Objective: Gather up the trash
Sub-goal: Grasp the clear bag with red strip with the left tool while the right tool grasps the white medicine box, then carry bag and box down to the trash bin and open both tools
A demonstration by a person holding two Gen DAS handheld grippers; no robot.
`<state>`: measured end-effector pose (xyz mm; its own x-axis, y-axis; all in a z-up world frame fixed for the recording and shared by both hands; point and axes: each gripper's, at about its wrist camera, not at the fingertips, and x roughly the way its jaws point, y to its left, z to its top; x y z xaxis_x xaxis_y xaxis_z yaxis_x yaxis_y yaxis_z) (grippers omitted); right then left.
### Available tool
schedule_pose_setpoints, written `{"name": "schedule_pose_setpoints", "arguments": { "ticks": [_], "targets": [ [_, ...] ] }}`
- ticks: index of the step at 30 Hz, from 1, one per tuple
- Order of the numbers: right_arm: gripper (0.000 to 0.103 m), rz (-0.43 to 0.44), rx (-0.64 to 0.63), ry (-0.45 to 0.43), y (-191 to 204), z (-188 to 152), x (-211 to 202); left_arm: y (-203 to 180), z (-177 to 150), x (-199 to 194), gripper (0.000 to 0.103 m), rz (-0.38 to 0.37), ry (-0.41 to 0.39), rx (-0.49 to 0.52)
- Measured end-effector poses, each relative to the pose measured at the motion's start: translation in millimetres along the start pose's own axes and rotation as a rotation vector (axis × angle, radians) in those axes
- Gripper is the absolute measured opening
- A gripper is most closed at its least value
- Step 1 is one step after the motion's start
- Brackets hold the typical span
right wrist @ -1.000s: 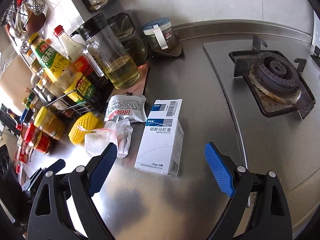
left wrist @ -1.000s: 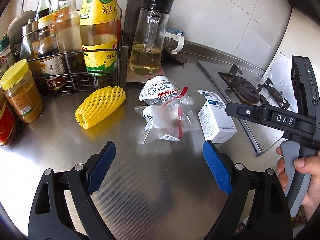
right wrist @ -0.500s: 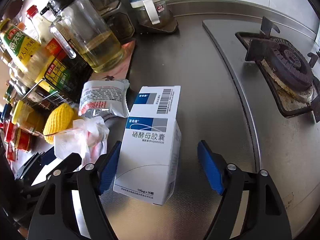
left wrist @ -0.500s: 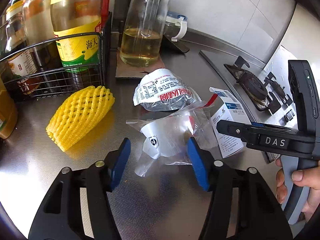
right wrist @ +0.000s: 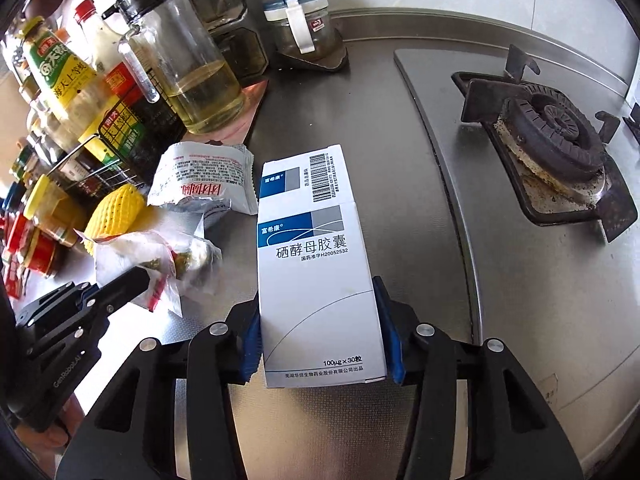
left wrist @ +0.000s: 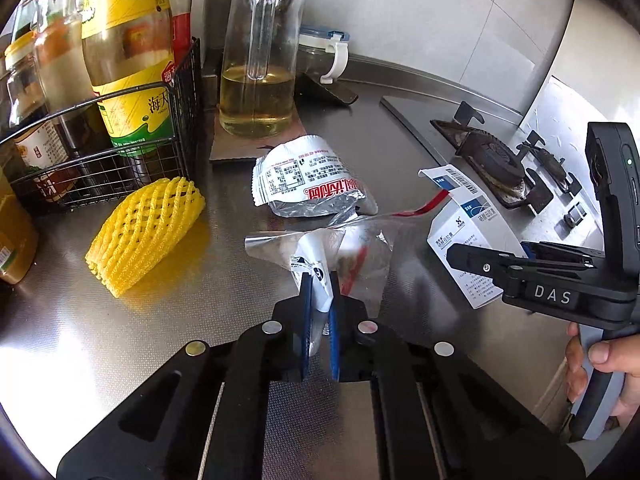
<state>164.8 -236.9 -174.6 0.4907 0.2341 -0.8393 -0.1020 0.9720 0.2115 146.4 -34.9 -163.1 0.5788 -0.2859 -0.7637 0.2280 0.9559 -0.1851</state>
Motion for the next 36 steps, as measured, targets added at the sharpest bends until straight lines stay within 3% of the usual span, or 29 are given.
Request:
{"name": "schedule_pose_setpoints", "arguments": {
  "ticks": [9, 19, 28, 36],
  "targets": [
    [0.049, 0.066, -0.024, -0.069, 7, -35, -57, -10, -27, -64, 0.006, 0.025, -0.056, -0.031],
    [0.049, 0.130, -0.088, -0.065, 20, -115, -107, -35, -97, -136, 0.006, 0.048, -0.066, -0.049],
    [0.049, 0.198, -0.167, 0.000, 23, -189, -125, -47, -175, -159, 0.006, 0.035, -0.003, -0.071],
    [0.049, 0.238, -0.163, 0.139, 17, -247, -102, -48, -239, -132, 0.006, 0.007, 0.139, -0.135]
  ]
}}
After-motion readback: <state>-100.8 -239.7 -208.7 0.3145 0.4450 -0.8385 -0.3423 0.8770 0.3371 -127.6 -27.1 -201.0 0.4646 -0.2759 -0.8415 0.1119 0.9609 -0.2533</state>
